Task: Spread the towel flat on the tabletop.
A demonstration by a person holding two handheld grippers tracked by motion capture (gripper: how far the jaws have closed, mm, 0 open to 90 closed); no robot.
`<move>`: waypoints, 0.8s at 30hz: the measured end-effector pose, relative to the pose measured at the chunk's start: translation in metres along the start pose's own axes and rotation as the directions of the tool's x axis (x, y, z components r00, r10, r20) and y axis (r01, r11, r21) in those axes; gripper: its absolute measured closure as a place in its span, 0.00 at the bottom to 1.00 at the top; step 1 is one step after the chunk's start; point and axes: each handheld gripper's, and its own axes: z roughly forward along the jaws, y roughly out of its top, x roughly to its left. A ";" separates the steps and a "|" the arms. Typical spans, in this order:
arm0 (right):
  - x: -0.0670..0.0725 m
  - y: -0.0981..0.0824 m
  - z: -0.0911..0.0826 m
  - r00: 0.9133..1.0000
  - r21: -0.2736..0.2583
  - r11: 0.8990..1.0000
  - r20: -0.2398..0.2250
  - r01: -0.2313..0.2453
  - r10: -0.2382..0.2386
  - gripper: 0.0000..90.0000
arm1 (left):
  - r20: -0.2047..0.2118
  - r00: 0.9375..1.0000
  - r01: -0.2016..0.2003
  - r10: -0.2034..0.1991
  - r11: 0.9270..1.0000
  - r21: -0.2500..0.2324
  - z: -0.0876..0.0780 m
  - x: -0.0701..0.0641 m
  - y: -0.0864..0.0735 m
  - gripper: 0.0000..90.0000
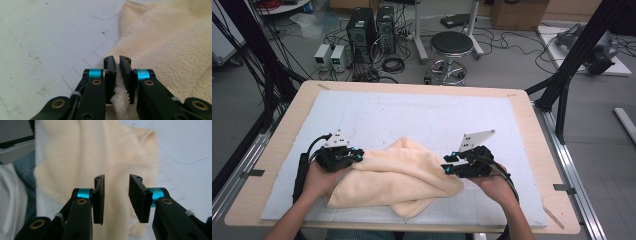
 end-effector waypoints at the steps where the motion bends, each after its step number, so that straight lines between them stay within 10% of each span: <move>1: -0.004 0.000 0.000 1.000 -0.008 1.000 0.017 -0.010 0.010 0.74 | 0.002 1.000 0.000 0.000 1.000 -0.002 0.000 0.000 0.000 0.93; 5: -0.016 -0.005 0.016 0.996 0.040 0.998 0.083 -0.039 0.035 0.74 | 0.002 1.000 0.002 -0.002 1.000 -0.004 0.000 0.000 0.000 0.93; 14: -0.026 -0.021 0.063 0.994 0.127 0.988 0.069 -0.093 0.085 0.64 | 0.011 1.000 0.000 0.000 1.000 -0.002 0.001 0.002 -0.001 0.93; 19: -0.023 -0.023 0.072 0.997 0.130 0.990 0.066 -0.059 0.051 0.94 | 0.021 1.000 0.018 -0.018 1.000 -0.002 0.004 0.003 -0.004 0.93; 24: -0.023 -0.019 0.058 0.992 0.098 0.994 0.120 -0.047 0.035 0.96 | 0.016 1.000 0.028 -0.027 0.999 -0.026 0.001 0.004 -0.002 0.93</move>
